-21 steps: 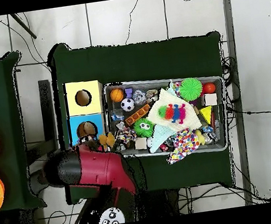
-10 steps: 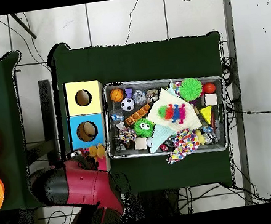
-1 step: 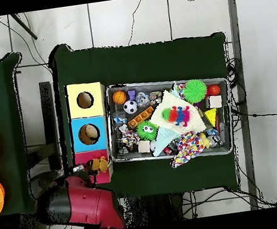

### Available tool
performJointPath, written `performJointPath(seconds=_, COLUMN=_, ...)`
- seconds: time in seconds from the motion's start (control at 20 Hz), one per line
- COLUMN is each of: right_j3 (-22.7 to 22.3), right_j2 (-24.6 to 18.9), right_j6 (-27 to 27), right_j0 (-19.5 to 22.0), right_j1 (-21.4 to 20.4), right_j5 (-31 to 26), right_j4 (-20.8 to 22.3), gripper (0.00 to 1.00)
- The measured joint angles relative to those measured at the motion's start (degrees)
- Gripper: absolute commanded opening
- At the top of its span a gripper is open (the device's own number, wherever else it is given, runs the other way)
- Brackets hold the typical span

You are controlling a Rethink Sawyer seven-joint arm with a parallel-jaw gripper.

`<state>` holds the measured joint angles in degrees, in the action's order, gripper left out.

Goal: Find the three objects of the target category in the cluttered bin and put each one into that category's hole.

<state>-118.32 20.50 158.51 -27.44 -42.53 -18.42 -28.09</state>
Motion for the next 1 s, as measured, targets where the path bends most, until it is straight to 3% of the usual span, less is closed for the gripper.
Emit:
performJointPath(seconds=0.5, right_j3=-5.5, right_j2=-4.1, right_j6=0.0, right_j0=0.9, right_j1=-0.2, right_j5=8.1, right_j4=-1.8, gripper=0.00)
performJointPath(seconds=1.0, right_j3=-6.8, right_j2=-5.0, right_j6=0.0, right_j0=0.4, right_j1=-0.3, right_j5=10.5, right_j4=-3.9, gripper=0.00)
